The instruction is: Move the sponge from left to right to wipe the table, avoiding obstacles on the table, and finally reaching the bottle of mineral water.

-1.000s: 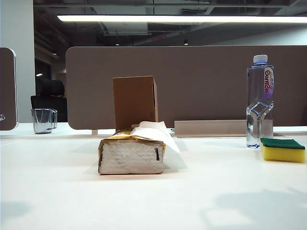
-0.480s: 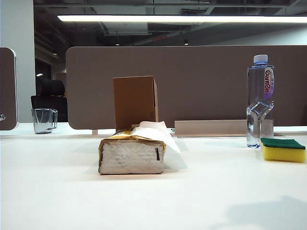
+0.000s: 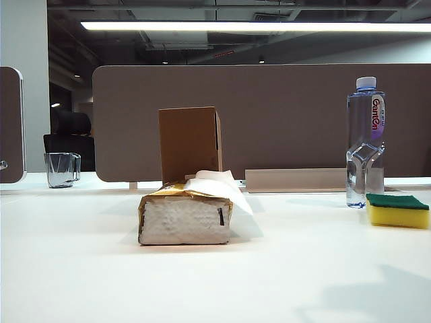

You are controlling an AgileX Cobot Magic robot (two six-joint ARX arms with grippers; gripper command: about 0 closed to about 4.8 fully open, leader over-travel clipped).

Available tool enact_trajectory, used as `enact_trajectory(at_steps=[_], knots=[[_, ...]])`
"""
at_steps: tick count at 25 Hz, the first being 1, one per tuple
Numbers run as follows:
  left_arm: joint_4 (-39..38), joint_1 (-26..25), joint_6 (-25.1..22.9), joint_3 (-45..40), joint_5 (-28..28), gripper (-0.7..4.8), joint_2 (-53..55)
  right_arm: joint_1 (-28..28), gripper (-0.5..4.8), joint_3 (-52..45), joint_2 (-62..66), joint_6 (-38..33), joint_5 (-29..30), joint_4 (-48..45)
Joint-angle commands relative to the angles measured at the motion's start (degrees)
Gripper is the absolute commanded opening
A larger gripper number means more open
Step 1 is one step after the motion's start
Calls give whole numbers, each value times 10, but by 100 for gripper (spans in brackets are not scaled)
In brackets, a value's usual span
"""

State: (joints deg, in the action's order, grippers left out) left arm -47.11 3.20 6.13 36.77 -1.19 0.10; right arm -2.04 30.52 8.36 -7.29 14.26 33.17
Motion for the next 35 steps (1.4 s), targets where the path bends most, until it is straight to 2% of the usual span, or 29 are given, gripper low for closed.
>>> enact_trajectory(at_steps=[1,15,25,33,35], knots=[[90,0,-2,-30,-19,-6,1,0,-4,-26,0,-5,-7,-57],[277,0,-1,-199,-36,-6,1,0,-4,-181,0,-5,-17,-244],[310,0,1,-263,-25,-6,0,0,-4,-249,0,1,-24,-250],[373,0,-1,-316,-31,-6,0,0,-4,-304,0,3,-28,-309],[378,0,-1,-326,-32,-6,0,0,-4,-304,0,14,-30,-300]])
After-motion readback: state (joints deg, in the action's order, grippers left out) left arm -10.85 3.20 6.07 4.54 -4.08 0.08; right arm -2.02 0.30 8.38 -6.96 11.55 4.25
